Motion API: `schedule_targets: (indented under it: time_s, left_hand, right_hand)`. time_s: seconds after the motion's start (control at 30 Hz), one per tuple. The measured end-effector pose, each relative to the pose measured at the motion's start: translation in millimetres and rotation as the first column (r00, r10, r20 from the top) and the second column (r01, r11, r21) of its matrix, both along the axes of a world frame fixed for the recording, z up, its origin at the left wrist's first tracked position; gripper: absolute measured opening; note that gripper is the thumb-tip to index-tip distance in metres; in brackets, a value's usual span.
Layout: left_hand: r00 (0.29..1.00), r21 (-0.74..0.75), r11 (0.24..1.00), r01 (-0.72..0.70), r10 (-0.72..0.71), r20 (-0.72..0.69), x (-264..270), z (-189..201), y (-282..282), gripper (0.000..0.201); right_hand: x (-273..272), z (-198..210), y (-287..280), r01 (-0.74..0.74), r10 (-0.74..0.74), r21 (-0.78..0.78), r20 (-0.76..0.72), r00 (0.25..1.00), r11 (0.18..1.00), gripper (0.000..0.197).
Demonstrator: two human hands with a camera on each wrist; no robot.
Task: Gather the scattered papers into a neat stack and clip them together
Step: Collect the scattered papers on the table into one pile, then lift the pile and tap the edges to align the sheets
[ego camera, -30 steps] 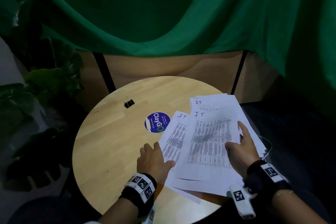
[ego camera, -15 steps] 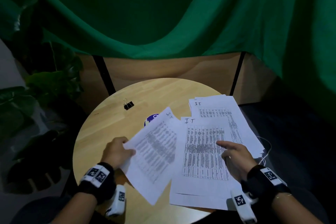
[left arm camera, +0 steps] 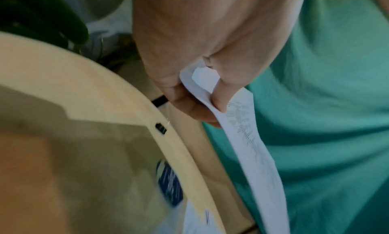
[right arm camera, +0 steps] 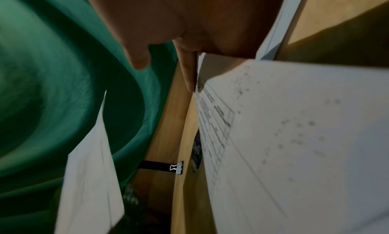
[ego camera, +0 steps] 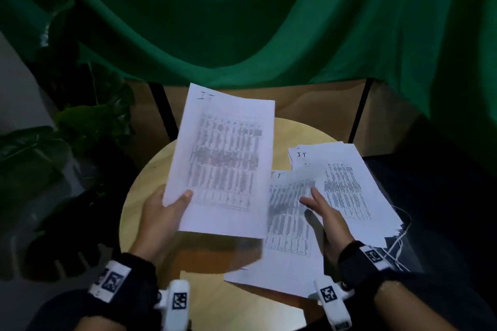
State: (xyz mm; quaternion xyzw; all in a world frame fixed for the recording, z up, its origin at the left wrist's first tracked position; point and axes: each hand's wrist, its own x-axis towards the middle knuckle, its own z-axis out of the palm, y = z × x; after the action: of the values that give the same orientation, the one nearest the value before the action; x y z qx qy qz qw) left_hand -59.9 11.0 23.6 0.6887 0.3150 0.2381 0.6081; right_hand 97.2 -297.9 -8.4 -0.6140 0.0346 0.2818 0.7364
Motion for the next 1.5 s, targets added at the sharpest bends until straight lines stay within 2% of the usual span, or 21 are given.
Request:
schedule_targets:
  time_s: [0.1,0.13,0.2,0.23,0.3,0.37,0.43,0.53,0.63,0.7,0.77,0.83,0.93,1.13,1.2,1.27,1.3,1.33,1.37,1.43,1.5]
  left_hand:
    - [0.993,-0.065,0.991,0.115,-0.117,-0.031,6.7,-31.1,-34.6,0.033]
    - [0.989,-0.086,0.987,0.133,-0.137,-0.045,8.6,-41.6,-43.4,0.031]
    - [0.983,-0.125,0.98,0.153,-0.165,-0.085,12.0,-60.5,-56.2,0.027]
    - [0.98,-0.136,0.979,0.153,-0.167,-0.106,12.6,-68.6,-60.2,0.024]
    - [0.975,-0.146,0.977,0.155,-0.175,-0.135,14.3,-79.8,-66.8,0.019]
    - [0.972,-0.177,0.971,0.161,-0.187,-0.141,15.9,-82.1,-70.0,0.02]
    - [0.971,-0.242,0.956,0.166,-0.201,-0.131,19.5,-78.0,-66.7,0.036]
    - [0.942,-0.4,0.876,0.27,-0.326,-0.077,32.5,-57.8,-63.4,0.053]
    - [0.869,-0.489,0.751,0.444,-0.493,0.032,53.9,-21.4,-72.2,0.042]
    - [0.833,-0.487,0.714,0.503,-0.55,0.054,74.4,-0.8,-81.6,0.038]
    - [0.82,-0.455,0.716,0.53,-0.569,0.06,99.8,9.7,-92.4,0.036]
    - [0.846,-0.343,0.8,0.493,-0.533,-0.027,127.9,8.4,-104.7,0.032]
    - [0.85,-0.168,0.87,0.462,-0.489,-0.195,165.2,-7.4,-127.9,0.032]
    - [0.83,0.037,0.89,0.454,-0.408,-0.379,207.2,-38.6,-171.4,0.024]
    - [0.777,0.114,0.86,0.498,-0.383,-0.499,212.7,-44.4,-180.4,0.029]
    - [0.669,0.176,0.807,0.564,-0.321,-0.671,216.6,-50.9,-186.0,0.05]
    - [0.63,0.194,0.794,0.576,-0.279,-0.725,218.5,-54.1,-188.0,0.062]
    - [0.621,0.213,0.794,0.569,-0.244,-0.745,221.1,-57.7,-189.4,0.07]
    - [0.627,0.219,0.803,0.554,-0.23,-0.744,224.1,-61.0,-190.5,0.077]
    - [0.651,0.196,0.823,0.532,-0.25,-0.717,230.3,-64.8,-193.1,0.093]
    - [0.664,0.137,0.846,0.515,-0.293,-0.688,237.2,-70.2,-195.3,0.104]
  right_hand:
    - [-6.8,11.0,11.3,-0.048,0.047,0.058,0.017,0.999,0.997,0.066]
    - [-8.2,14.1,16.4,-0.04,0.038,0.088,0.024,0.999,0.995,0.058]
    - [-12.4,16.8,24.7,-0.03,0.025,0.13,0.039,0.999,0.991,0.028]
    - [-13.0,13.8,28.0,-0.021,0.013,0.102,0.081,0.997,0.995,0.021]
    - [-12.2,8.1,30.6,-0.003,0.006,-0.025,0.154,0.988,1.0,0.022]
    - [-11.7,6.1,29.6,0.016,-0.012,-0.024,0.176,0.984,1.0,0.028]
    - [-12.5,21.0,25.5,0.001,-0.01,0.048,0.196,0.981,0.999,0.039]
    - [-1.7,49.4,11.0,-0.088,0.067,0.047,0.343,0.937,0.995,0.05]
    - [24.9,62.9,-6.5,-0.113,0.105,-0.008,0.456,0.884,0.994,0.078]
    - [47.7,67.3,-19.6,-0.101,0.096,-0.013,0.465,0.88,0.995,0.093]
    - [76.1,67.2,-35.4,-0.07,0.081,-0.041,0.414,0.907,0.997,0.099]
    - [106.6,61.1,-50.4,-0.027,0.084,-0.151,0.38,0.921,0.988,0.085]
    - [145.8,41.8,-67.7,0.058,0.145,-0.445,0.408,0.902,0.894,0.06]
    - [191.1,-8.8,-84.7,0.096,0.226,-0.705,0.35,0.909,0.703,0.067]
    - [198.5,-22.8,-86.3,0.112,0.223,-0.78,0.308,0.925,0.615,0.073]
    - [207.1,-36.3,-91.6,0.111,0.231,-0.892,0.232,0.945,0.439,0.082]
    - [209.3,-40.2,-93.7,0.082,0.237,-0.918,0.186,0.954,0.388,0.087]
    - [211.4,-43.6,-95.3,0.03,0.231,-0.921,0.128,0.964,0.387,0.087]
    - [212.5,-45.8,-95.3,0.002,0.217,-0.898,0.108,0.97,0.44,0.079]
    - [209.6,-48.4,-92.0,0.003,0.22,-0.877,0.124,0.967,0.481,0.05]
    - [201.6,-51.4,-86.0,0.042,0.245,-0.903,0.16,0.956,0.428,0.038]
